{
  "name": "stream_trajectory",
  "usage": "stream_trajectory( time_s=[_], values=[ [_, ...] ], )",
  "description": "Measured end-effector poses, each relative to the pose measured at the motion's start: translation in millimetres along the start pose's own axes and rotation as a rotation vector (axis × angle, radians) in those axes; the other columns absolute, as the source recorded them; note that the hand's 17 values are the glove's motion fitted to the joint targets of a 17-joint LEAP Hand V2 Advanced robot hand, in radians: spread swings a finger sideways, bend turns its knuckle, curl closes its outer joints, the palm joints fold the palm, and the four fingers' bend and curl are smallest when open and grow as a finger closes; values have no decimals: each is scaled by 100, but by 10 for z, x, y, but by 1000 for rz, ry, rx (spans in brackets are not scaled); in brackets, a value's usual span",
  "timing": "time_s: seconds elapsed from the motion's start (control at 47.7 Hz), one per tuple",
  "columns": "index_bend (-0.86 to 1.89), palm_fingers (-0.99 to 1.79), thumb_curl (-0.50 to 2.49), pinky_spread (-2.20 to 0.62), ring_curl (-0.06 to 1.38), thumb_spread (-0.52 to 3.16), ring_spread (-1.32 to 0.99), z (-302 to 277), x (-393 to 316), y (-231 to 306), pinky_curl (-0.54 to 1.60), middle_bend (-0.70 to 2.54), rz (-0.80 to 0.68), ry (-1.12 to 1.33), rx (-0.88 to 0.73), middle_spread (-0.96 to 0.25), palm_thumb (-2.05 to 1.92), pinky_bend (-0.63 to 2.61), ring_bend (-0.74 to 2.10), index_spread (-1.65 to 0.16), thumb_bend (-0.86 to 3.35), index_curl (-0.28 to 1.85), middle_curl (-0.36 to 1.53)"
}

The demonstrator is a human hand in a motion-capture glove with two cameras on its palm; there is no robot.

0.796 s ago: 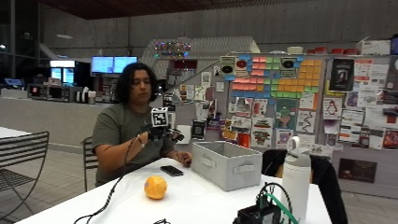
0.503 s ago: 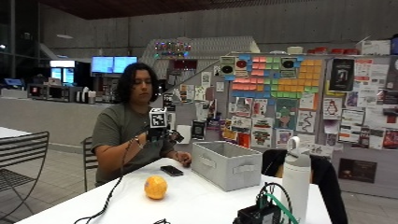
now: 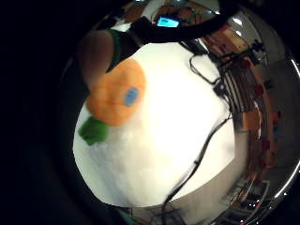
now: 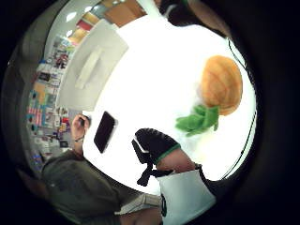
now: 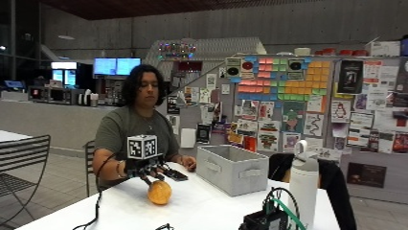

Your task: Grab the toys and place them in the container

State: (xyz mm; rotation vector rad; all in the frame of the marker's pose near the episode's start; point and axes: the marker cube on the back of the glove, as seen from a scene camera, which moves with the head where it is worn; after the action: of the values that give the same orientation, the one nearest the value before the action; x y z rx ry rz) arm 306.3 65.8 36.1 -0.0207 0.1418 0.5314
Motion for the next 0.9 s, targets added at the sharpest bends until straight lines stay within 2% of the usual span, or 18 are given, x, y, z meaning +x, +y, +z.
stream_trajectory(
  time_s=[0.147,0.23,0.272,0.314,0.335,0.356,0.461,0.607,0.754,0.901],
  values=[
    [18,4,28,1,13,107,-15,441,291,-234,34,16,-48,-18,-86,-13,5,83,20,-41,-2,28,16],
    [22,6,30,2,13,111,-13,583,322,-352,35,15,-80,-78,-14,-13,11,87,19,-42,1,29,17],
    [26,20,31,0,14,115,-13,623,319,-419,34,17,-85,-101,41,-15,15,86,23,-43,3,30,17],
    [28,45,32,-5,15,121,-16,648,318,-483,31,22,-84,-115,86,-18,21,84,33,-44,6,29,18],
    [27,43,32,-5,13,121,-16,656,319,-512,31,21,-84,-119,106,-19,21,84,31,-44,6,28,18],
    [26,60,33,-10,18,124,-20,661,320,-541,31,26,-83,-122,127,-21,25,82,44,-44,8,29,20],
    [10,102,39,-28,27,124,-31,685,276,-638,32,34,-49,-120,244,-27,40,87,75,-42,15,25,24],
    [18,121,50,-36,39,107,-39,665,158,-655,40,50,4,-51,380,-36,57,97,95,-42,19,27,32],
    [23,121,59,-39,48,95,-42,440,37,-577,47,74,-18,13,405,-43,65,109,112,-43,21,32,43],
    [31,112,66,-41,54,87,-43,-461,-391,-432,52,88,-88,-114,541,-47,66,115,121,-43,20,38,53]
  ],
)
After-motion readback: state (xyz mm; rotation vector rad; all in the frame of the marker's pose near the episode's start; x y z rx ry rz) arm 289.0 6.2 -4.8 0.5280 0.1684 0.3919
